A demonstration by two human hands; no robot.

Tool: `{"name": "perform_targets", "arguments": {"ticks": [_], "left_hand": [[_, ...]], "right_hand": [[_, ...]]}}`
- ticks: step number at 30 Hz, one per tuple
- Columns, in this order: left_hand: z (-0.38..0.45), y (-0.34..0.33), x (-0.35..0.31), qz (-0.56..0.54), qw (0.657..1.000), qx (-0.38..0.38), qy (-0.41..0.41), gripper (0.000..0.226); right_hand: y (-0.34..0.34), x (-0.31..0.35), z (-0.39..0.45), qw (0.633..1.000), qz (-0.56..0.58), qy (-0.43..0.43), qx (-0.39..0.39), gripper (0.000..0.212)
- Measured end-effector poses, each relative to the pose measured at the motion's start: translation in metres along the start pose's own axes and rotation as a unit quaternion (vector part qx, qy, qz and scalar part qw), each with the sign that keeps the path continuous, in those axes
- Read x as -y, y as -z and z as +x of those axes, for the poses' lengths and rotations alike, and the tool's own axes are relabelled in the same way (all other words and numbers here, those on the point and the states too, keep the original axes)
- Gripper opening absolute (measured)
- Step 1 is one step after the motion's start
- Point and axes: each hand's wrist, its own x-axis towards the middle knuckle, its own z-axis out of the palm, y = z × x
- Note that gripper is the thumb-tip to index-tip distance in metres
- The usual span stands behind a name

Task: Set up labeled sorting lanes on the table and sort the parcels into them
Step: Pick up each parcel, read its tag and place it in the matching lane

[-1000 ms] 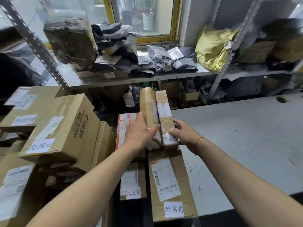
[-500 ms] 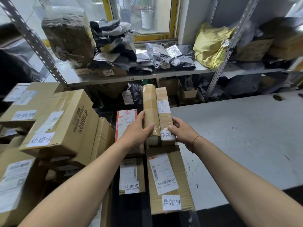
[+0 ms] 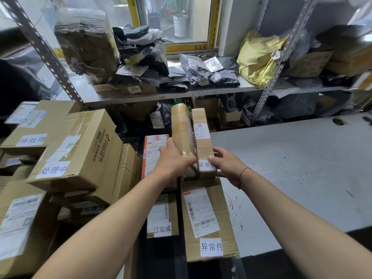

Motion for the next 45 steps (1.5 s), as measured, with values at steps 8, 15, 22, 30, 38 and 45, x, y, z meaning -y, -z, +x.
{"name": "perform_targets", "arguments": {"ticks": [8,15,22,30,38,45], "left_hand": [[0.003,0.028,0.010,-0.114,0.986,0.083,0.087,0.054],[0.006,0.031,0.010,-0.044,0.988,0.123,0.086,0.031],[0.011,0.029,0.012,0.015,0.990,0.129,0.060,0.027],[0.015,0.033,0.016,0.016,0.992,0.106,0.071,0.032],[0.012,0.035,0.012,0.022,0.993,0.093,0.065,0.046],[0.002,0.027,0.006,0.133,0.991,0.025,0.008,0.057]], "right_hand": [[0.004,0.004,0.002,1.000,0.018,-0.015,0.002,0.042],[0.006,0.002,0.004,0.999,0.030,-0.018,0.008,0.042],[0.005,0.000,0.005,1.000,0.016,-0.009,0.009,0.044],[0.009,0.003,0.005,1.000,0.017,-0.021,0.000,0.049],[0.004,0.008,0.001,0.999,-0.031,-0.005,-0.020,0.048],[-0.001,0.021,-0.015,0.990,-0.114,0.053,-0.062,0.048]]}}
